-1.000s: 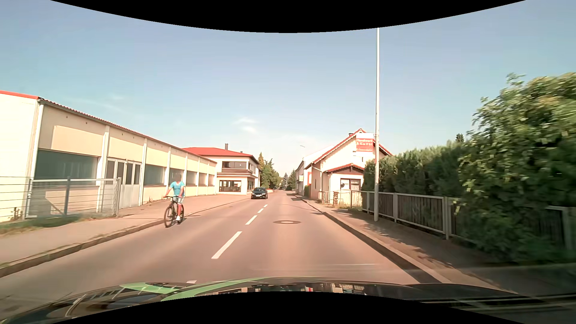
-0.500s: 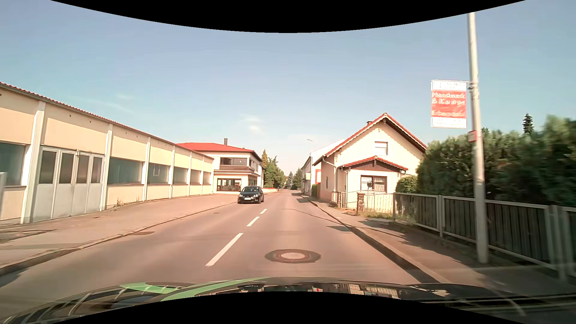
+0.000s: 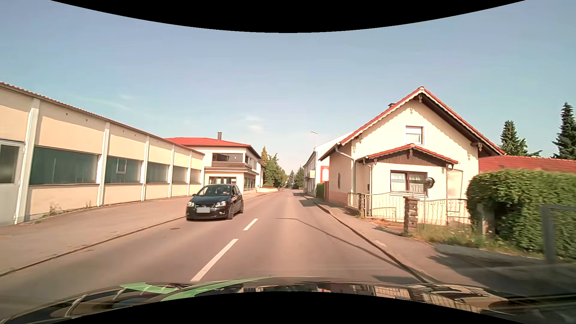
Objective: Follow the waypoints while adhering to traffic rules and regulations
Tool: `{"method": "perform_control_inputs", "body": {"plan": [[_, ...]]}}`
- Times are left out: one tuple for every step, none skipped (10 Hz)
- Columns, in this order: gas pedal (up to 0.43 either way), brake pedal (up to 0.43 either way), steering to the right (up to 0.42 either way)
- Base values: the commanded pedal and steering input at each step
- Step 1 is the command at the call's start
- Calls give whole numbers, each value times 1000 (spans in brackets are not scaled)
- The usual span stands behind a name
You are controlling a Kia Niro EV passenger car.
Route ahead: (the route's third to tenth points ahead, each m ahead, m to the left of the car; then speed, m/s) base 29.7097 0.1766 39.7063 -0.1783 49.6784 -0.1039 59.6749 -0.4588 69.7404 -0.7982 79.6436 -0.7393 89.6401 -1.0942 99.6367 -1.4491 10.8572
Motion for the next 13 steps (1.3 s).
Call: {"method": "perform_control_inputs", "body": {"plan": [[197,0,-3],[197,0,-2],[197,0,-2],[197,0,-1],[197,0,-2],[197,0,-2],[197,0,-1],[197,0,-1],[197,0,0],[197,0,0],[197,0,0],[197,0,0],[189,0,0]]}}
